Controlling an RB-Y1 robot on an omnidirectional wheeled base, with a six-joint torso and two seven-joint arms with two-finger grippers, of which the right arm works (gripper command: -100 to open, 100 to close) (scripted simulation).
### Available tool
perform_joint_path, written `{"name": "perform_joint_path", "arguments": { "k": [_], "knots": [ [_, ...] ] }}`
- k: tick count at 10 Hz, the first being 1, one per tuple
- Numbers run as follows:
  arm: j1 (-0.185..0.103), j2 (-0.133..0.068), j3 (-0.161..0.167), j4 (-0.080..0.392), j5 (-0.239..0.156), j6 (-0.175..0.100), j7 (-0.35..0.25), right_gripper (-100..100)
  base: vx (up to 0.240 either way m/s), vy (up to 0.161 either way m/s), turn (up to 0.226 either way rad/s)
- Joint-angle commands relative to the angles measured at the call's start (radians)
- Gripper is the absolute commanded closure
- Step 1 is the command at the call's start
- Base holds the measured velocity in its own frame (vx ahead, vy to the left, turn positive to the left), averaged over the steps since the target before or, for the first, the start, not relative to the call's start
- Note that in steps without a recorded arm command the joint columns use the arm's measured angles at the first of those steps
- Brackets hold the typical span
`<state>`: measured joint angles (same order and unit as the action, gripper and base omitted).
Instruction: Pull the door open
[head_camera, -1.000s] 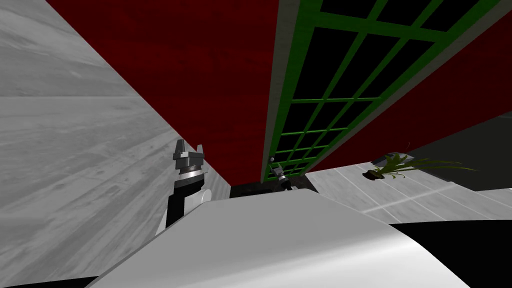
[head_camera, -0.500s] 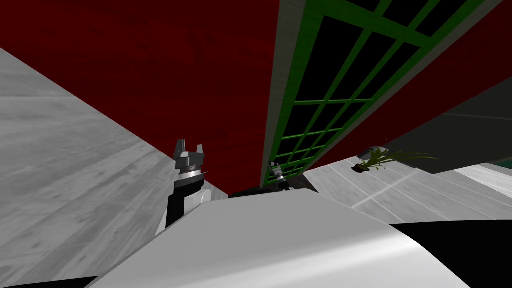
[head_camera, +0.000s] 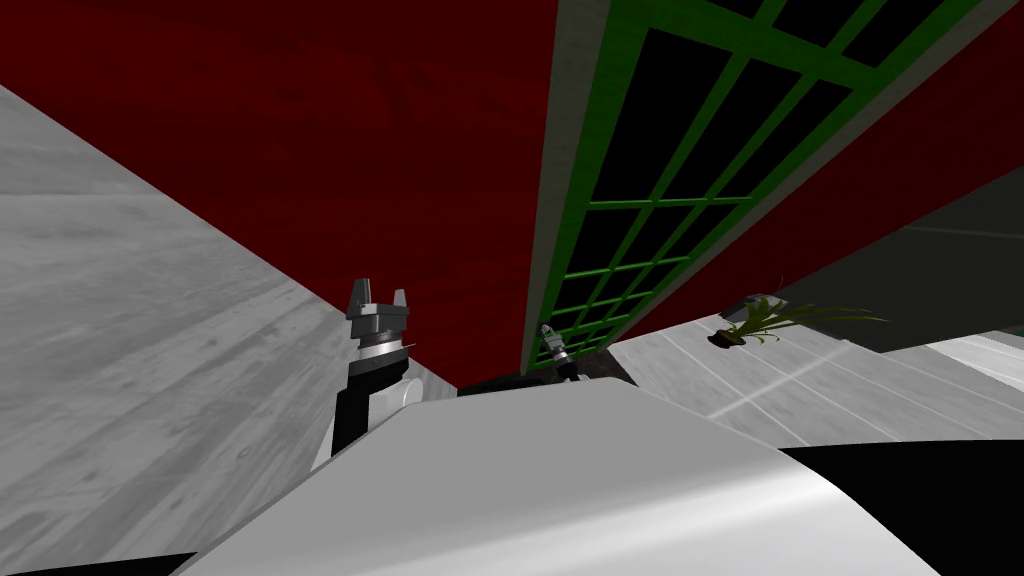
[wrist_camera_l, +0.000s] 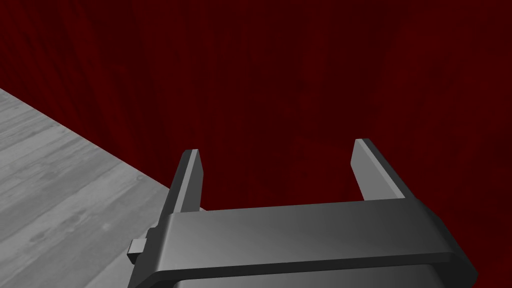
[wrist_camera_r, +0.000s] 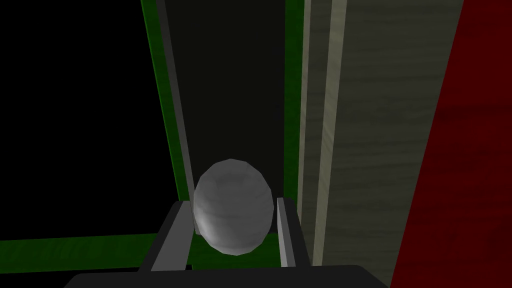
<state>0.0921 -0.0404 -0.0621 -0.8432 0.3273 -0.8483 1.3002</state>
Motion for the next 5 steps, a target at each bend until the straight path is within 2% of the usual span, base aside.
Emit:
{"name": "perform_joint_path", "arguments": {
  "k": [1, 2, 5],
  "knots": [
    [-0.001, -0.001, -0.001, 0.0, 0.0, 0.002, 0.0, 100, 0.0, 0.0, 0.0],
    [-0.001, -0.004, 0.002, 0.002, -0.008, 0.0, -0.039, 100, -0.024, -0.019, 0.084],
    [-0.002, -0.008, 0.004, 0.004, -0.018, 0.0, -0.088, 100, -0.028, -0.029, 0.087]
  ]
}}
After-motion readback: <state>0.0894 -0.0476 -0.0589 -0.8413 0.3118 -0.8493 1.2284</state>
